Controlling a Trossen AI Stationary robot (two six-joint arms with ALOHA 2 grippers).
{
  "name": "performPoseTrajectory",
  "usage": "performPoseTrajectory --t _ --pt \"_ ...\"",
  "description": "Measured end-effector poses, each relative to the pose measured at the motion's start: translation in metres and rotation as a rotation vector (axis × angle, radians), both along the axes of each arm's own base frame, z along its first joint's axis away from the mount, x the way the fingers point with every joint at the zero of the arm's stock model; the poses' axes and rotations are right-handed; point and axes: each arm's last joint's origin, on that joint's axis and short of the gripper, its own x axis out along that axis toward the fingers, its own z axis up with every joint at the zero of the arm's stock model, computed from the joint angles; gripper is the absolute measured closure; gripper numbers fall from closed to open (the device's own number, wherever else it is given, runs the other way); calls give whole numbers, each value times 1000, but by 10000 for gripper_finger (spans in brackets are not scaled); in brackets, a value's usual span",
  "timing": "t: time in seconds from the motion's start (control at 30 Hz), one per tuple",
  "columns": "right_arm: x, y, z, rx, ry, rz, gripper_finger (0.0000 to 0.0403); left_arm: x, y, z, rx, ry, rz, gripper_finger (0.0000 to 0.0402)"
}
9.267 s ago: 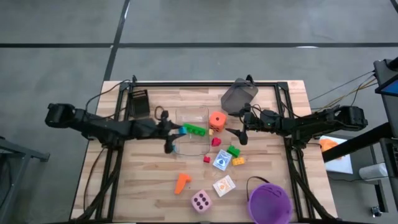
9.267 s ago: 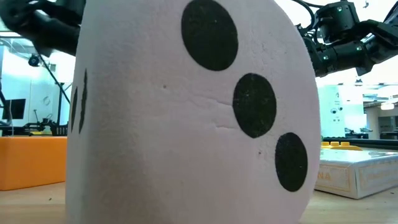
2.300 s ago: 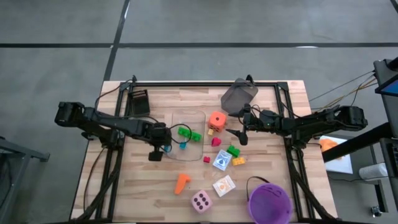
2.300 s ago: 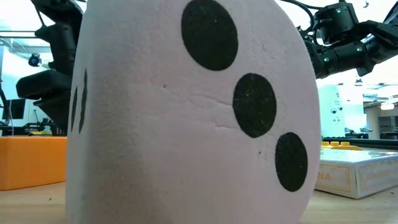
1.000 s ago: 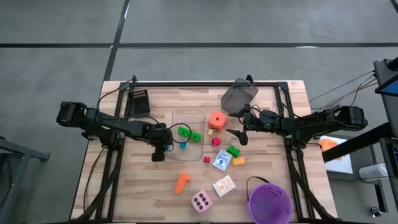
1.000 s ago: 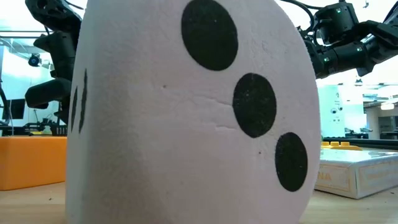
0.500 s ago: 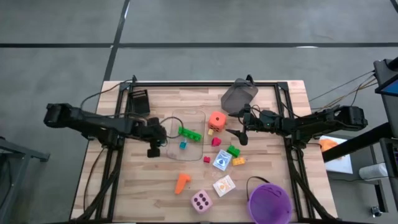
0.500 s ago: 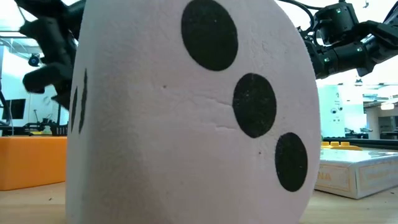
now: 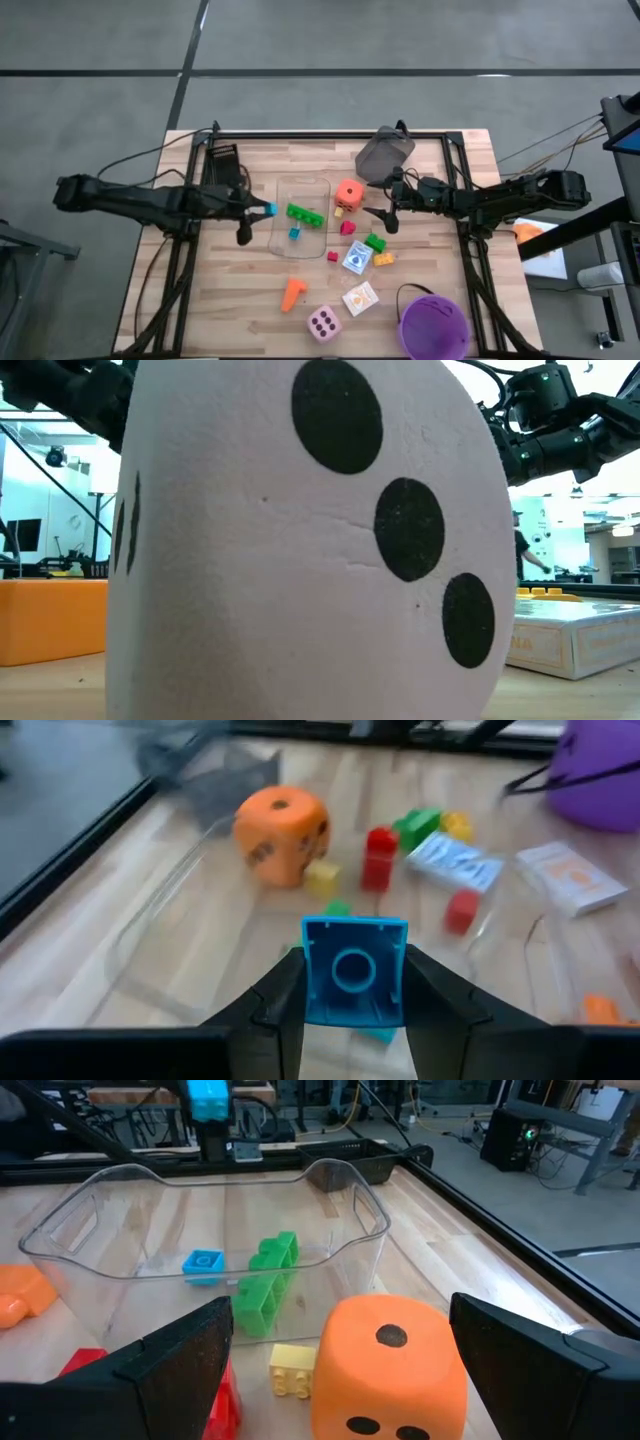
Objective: Pick & Place Toys
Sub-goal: Put the blue game piece into the transparent bin, then put the orange game piece into the transparent bin
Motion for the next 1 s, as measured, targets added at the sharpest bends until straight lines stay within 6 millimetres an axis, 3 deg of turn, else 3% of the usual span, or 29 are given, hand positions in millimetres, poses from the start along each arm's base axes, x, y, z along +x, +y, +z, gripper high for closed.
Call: performPoseTrajectory --t 0.57,0.63,0.87,0.93,1.0 --pt "0 0 1 -1 -5 0 34 73 -7 -29 -39 292 -114 273" --pt "0 0 1 -1 -6 0 34 77 -7 -30 -30 329 -126 235" --pt "0 0 0 2 -4 11 34 85 -8 -22 -29 334 -138 41" --pt "0 0 0 2 -4 11 34 84 -8 -18 -29 335 -138 15" --pt "0 0 0 2 -3 11 34 83 -9 -14 -29 331 -142 20"
